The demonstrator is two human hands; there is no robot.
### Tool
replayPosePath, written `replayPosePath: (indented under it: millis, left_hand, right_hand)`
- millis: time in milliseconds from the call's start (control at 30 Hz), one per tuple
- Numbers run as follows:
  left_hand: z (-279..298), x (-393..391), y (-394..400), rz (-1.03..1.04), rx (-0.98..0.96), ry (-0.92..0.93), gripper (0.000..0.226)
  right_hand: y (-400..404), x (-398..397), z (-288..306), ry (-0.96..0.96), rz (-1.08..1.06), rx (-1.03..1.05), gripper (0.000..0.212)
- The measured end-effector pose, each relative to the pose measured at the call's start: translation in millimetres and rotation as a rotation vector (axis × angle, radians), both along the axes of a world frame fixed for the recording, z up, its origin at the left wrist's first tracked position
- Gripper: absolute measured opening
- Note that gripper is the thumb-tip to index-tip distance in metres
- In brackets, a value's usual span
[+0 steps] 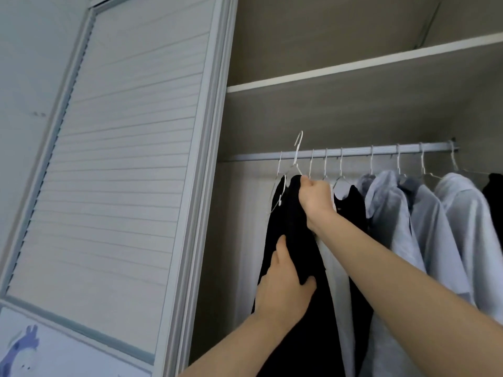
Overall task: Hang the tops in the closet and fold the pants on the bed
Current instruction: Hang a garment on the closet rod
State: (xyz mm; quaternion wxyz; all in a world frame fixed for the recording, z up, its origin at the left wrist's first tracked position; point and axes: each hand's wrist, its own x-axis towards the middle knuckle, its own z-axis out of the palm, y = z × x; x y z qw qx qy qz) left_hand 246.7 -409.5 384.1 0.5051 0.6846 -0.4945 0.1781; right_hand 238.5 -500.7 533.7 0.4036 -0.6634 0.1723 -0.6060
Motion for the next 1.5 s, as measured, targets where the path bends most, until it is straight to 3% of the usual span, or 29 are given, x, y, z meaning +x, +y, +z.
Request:
replayPosePath:
  millis: [133, 267, 300, 433, 600, 800, 967, 1233, 1300, 1400, 1500]
  left_hand:
    - [14.0, 33.4, -28.8, 0.036, -0.019, 0.107, 0.080]
    - [26.0, 67.4, -53.5, 0.149, -0.022, 0.023, 0.013]
    - [28.1, 74.8, -57.9, 0.152, -0.046, 0.024, 0.006]
    - [35.3, 100.8, -69.3, 0.164, -0.089, 0.009, 0.015]
    - [35.2, 125.7, -83.0, 0.186, -0.077, 0.000, 0.009]
    - [13.6, 143.9, -96.5, 0.160, 0.058, 0.033, 0.012]
    - [-13.5, 155.7, -95.1, 0.109, 0.147, 0.027, 0.026]
    - [-39.6, 149.0, -58.4, 0.064, 0.271, 0.091, 0.035]
    - [-44.8, 142.4, -42.1, 0.070, 0.309, 0.099, 0.034]
    - [-53.6, 125.2, -13.7, 0.036, 0.342, 0.141, 0.032]
    - [-74.7, 100.5, 31.1, -0.068, 0.425, 0.221, 0.020]
  right_hand:
    - [-23.4, 24.3, 17.2, 0.015, -0.068, 0.019, 0.037]
    - [-51.8, 45.4, 33.0, -0.008, -0.003, 0.037, 0.037]
    - [-57.5, 49.9, 36.5, 0.000, -0.017, 0.030, 0.038]
    - [-69.4, 71.0, 47.9, 0.028, -0.149, -0.001, 0.039]
    - [-78.2, 87.4, 56.4, 0.050, -0.236, -0.001, 0.040]
    - [-104.7, 106.0, 44.5, 0.201, -0.105, -0.078, 0.037]
    - [-106.0, 115.1, 21.7, 0.338, -0.013, -0.192, 0.019]
    - [-88.5, 83.9, -2.1, 0.392, 0.148, -0.189, 0.012]
    - [-79.0, 67.0, -12.7, 0.427, 0.194, -0.170, 0.002]
    - [-58.3, 35.0, -39.8, 0.574, 0.289, -0.101, 0.022]
    - [-23.1, -4.6, -84.3, 0.775, 0.367, -0.093, 0.019]
